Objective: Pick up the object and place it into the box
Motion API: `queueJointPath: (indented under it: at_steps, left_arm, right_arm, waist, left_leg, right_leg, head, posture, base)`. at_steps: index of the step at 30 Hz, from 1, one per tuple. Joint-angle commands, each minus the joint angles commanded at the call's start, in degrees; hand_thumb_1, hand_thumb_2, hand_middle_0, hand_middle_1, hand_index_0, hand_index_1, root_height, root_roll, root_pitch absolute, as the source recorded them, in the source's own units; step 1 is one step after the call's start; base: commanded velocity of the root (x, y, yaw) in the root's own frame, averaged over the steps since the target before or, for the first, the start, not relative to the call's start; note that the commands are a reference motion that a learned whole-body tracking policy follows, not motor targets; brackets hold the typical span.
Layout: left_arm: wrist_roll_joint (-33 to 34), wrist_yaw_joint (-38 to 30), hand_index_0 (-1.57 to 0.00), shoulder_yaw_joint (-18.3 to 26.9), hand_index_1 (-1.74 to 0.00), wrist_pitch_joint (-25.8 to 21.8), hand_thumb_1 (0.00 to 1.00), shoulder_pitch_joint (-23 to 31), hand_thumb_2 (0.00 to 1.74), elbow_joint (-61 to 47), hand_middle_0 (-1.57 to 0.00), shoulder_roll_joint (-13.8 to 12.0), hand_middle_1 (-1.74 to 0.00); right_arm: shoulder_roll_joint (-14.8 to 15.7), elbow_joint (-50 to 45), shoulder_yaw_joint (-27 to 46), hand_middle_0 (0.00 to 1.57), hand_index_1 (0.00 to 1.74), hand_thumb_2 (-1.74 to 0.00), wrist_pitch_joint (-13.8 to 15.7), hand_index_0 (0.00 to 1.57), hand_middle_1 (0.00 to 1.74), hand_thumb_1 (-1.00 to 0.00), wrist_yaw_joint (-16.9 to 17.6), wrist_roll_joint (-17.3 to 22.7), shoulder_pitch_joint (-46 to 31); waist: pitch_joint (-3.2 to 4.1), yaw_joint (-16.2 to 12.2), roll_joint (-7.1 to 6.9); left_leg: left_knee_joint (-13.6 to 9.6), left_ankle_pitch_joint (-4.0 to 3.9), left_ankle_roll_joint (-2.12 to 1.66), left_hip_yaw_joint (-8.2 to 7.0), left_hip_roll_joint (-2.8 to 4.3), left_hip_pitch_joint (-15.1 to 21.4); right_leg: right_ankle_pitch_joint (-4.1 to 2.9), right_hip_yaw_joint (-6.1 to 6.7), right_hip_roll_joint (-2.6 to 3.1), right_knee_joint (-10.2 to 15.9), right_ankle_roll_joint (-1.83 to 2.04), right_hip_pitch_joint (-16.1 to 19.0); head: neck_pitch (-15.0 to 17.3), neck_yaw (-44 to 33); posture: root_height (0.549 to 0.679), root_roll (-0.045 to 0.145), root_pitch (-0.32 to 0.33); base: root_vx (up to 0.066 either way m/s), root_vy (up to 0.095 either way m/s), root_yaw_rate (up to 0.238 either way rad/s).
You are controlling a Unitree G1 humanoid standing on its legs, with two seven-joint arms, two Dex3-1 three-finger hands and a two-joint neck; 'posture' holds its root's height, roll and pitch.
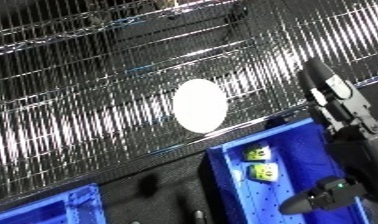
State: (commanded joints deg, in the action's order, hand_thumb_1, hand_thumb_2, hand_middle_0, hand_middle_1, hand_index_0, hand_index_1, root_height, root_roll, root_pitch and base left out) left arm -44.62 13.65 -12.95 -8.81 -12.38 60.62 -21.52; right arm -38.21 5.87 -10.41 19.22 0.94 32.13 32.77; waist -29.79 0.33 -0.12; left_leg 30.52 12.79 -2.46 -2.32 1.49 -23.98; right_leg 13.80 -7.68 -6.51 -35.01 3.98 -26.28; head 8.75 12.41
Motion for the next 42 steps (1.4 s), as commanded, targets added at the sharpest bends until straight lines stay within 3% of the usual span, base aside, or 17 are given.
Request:
queueJointPath:
  at_steps: [4, 9, 20, 32, 42]
  left_arm:
    - [0.2, 0.0, 0.00, -0.9, 0.00, 0.4, 0.00, -0.1, 0.00, -0.2, 0.00, 0.0, 0.00]
    - [0.1, -0.3, 0.00, -2.1, 0.00, 0.8, 0.00, -0.5, 0.00, -0.8, 0.00, 0.1, 0.00]
    - [-0.4, -0.1, 0.00, -4.7, 0.00, 1.6, 0.00, -1.3, 0.00, -1.6, 0.00, 0.1, 0.00]
    - [-1.1, -0.3, 0.00, -6.6, 0.00, 2.5, 0.00, -1.0, 0.00, -4.1, 0.00, 0.0, 0.00]
    - [-1.7, -0.4, 0.00, -7.7, 0.00, 2.5, 0.00, -0.4, 0.00, -5.4, 0.00, 0.6, 0.00]
  right_arm:
    - [-1.6, 4.2, -2.7, 0.00, 0.00, 0.00, -2.0, 0.00, 0.00, 0.00, 2.5, -0.4, 3.8]
    - [-2.4, 9.4, -5.3, 0.00, 0.00, 0.00, -3.6, 0.00, 0.00, 0.00, 2.8, 2.1, 7.7]
    - [-2.6, 21.2, -10.6, 0.00, 0.00, 0.00, -8.4, 0.00, 0.00, 0.00, -2.0, 8.6, 15.1]
    - [-0.4, 33.2, -15.7, 0.00, 0.00, 0.00, -9.6, 0.00, 0.00, 0.00, -7.6, 9.6, 21.8]
    - [1.4, 35.1, -17.5, 0.00, 0.00, 0.00, -10.5, 0.00, 0.00, 0.00, -8.8, 9.3, 24.9]
  waist:
    - [0.00, 0.9, 0.45]
    - [0.00, 1.7, 1.05]
    - [0.00, 3.8, 2.61]
    - [0.00, 5.0, 4.12]
    - [0.00, 5.7, 4.88]
  left_leg:
    - [0.6, 0.16, 0.11, 0.49, -0.28, -0.5]
    - [0.7, 0.05, 0.20, 0.88, -0.70, -1.1]
    - [1.6, 0.06, 0.29, 1.66, -1.52, -2.8]
    - [1.5, -0.35, 0.31, 1.94, -2.07, -4.0]
    - [1.6, -0.54, 0.37, 2.00, -2.48, -5.0]
  right_leg:
    - [0.35, -0.25, -0.26, -0.8, -0.40, -0.3]
    - [0.52, -0.41, -0.48, -1.2, -0.67, -0.8]
    - [0.91, -0.95, -1.26, -2.8, -1.38, -2.5]
    - [0.83, -1.05, -1.72, -3.5, -1.69, -4.2]
    - [0.83, -0.94, -1.79, -4.0, -1.93, -5.4]
  head:
    - [-0.3, 1.4]
    - [-0.1, 3.4]
    - [1.1, 7.3]
    - [1.0, 10.9]
    - [1.1, 12.6]
  posture:
    - [0.649, 0.042, 0.088]
    - [0.648, 0.044, 0.092]
    - [0.645, 0.052, 0.099]
    - [0.644, 0.060, 0.113]
    - [0.643, 0.065, 0.123]
  base:
    - [0.032, -0.007, 0.070]
    - [0.017, -0.003, 0.070]
    - [0.021, 0.003, 0.061]
    - [0.021, 0.014, 0.038]
    - [0.019, 0.021, 0.019]
